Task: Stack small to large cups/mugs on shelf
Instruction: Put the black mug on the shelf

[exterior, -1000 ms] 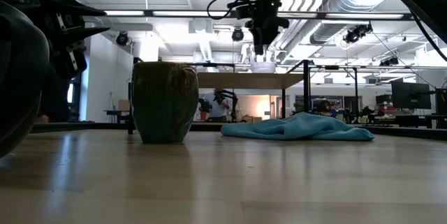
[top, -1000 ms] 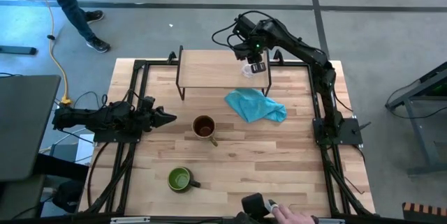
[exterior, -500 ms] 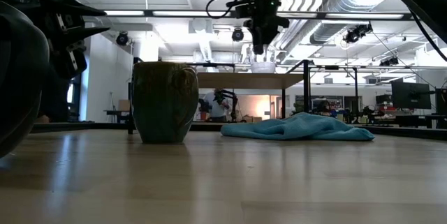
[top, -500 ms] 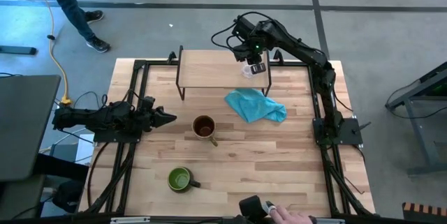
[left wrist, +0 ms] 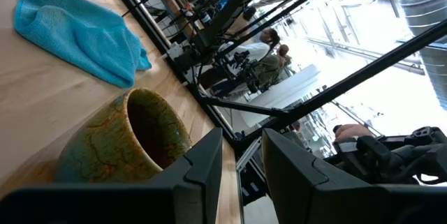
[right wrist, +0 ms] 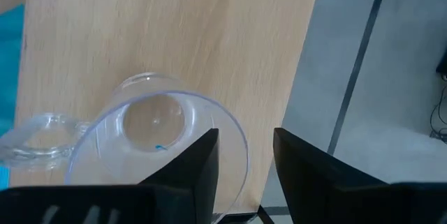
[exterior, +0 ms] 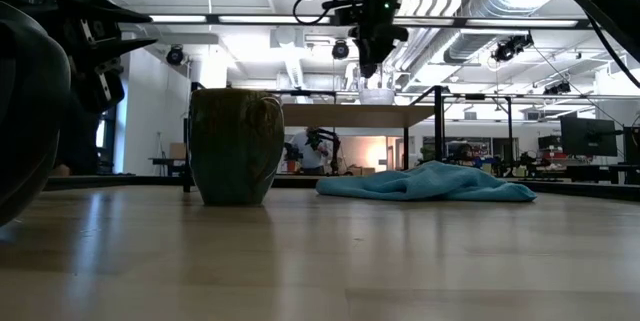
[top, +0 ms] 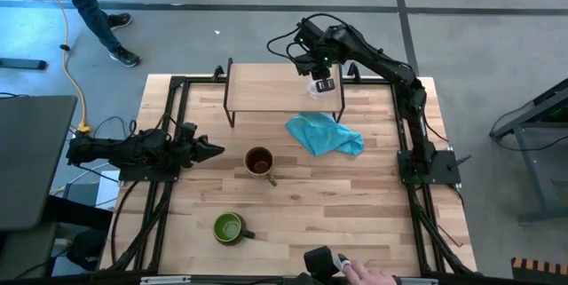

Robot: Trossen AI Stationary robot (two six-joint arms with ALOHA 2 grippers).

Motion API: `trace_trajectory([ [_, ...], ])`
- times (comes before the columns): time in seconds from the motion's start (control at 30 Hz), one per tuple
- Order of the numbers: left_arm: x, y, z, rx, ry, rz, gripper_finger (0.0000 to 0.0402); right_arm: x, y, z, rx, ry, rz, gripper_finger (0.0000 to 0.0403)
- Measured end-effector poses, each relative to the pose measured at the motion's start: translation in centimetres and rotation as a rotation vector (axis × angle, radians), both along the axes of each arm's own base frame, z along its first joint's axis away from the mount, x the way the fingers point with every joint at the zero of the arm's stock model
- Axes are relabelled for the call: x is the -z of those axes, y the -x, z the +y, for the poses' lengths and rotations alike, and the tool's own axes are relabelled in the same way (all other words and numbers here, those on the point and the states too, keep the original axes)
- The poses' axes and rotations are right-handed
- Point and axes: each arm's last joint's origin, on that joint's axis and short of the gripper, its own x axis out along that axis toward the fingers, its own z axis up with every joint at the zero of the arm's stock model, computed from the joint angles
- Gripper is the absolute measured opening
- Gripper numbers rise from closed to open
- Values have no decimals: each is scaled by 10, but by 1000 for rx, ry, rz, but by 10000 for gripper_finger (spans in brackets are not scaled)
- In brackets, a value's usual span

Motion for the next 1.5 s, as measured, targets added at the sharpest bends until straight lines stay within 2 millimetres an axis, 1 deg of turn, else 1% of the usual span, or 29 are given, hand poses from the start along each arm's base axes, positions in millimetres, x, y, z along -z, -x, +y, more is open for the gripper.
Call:
trace_trajectory([
  [0.53,0,0,0,11,0,3,90,2,4,2,-12,-30,42,128],
  [0.7,0,0,0,11,1,3,90,2,5,2,7,-14,58,128],
  [1.5,0,0,0,12,1,3,90,1,6,4,25,-10,66,128],
])
